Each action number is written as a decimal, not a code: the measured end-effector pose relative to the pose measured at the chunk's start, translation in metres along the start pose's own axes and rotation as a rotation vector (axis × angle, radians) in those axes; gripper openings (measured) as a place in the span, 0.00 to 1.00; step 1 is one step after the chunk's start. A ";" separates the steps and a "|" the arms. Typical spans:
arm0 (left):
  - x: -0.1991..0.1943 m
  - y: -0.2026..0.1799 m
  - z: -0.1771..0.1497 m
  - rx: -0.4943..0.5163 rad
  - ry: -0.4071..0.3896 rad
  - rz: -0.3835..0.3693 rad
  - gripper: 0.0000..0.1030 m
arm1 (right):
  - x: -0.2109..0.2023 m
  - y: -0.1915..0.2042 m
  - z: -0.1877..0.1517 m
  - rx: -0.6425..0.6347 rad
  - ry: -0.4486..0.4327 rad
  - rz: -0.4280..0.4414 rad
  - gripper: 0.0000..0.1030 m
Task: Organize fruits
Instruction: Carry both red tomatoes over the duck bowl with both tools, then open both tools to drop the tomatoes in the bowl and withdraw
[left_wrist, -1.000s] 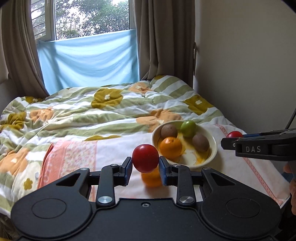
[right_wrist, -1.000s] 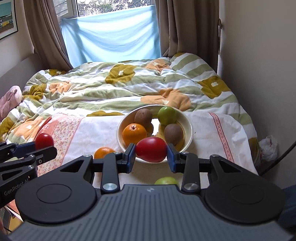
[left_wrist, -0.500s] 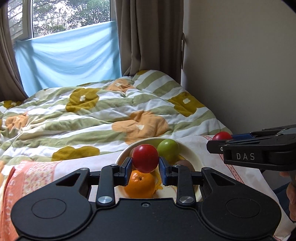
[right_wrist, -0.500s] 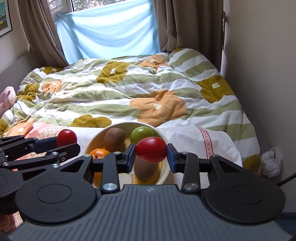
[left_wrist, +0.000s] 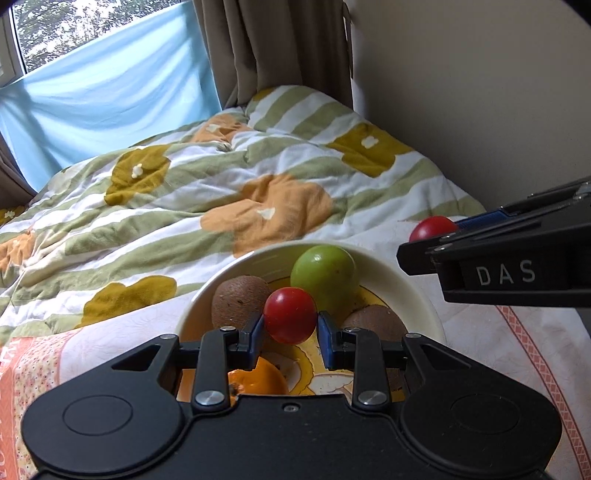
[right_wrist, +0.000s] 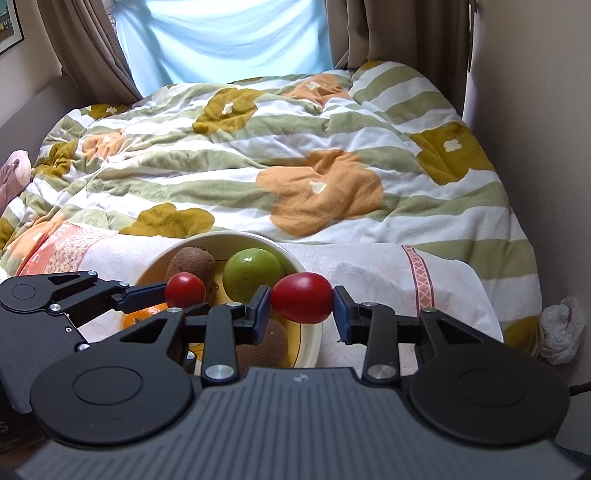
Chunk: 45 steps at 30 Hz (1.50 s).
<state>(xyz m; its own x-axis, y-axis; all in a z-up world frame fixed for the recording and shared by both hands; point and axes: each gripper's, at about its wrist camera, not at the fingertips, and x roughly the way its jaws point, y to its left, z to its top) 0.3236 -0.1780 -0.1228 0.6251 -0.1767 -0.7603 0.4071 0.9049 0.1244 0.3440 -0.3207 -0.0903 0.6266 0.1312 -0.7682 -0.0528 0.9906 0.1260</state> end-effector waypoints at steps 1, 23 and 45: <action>0.003 -0.001 0.001 0.006 0.007 0.002 0.33 | 0.003 -0.001 0.000 0.000 0.006 0.003 0.49; -0.055 0.044 -0.019 -0.141 -0.024 0.024 0.90 | 0.015 0.005 0.003 -0.066 0.025 0.040 0.49; -0.058 0.055 -0.028 -0.202 0.005 0.066 0.90 | 0.027 0.006 -0.008 -0.097 -0.012 0.047 1.00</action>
<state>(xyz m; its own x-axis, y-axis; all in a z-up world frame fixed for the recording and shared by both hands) 0.2909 -0.1069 -0.0894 0.6423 -0.1133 -0.7581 0.2237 0.9737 0.0440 0.3542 -0.3109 -0.1154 0.6311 0.1776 -0.7551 -0.1574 0.9825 0.0996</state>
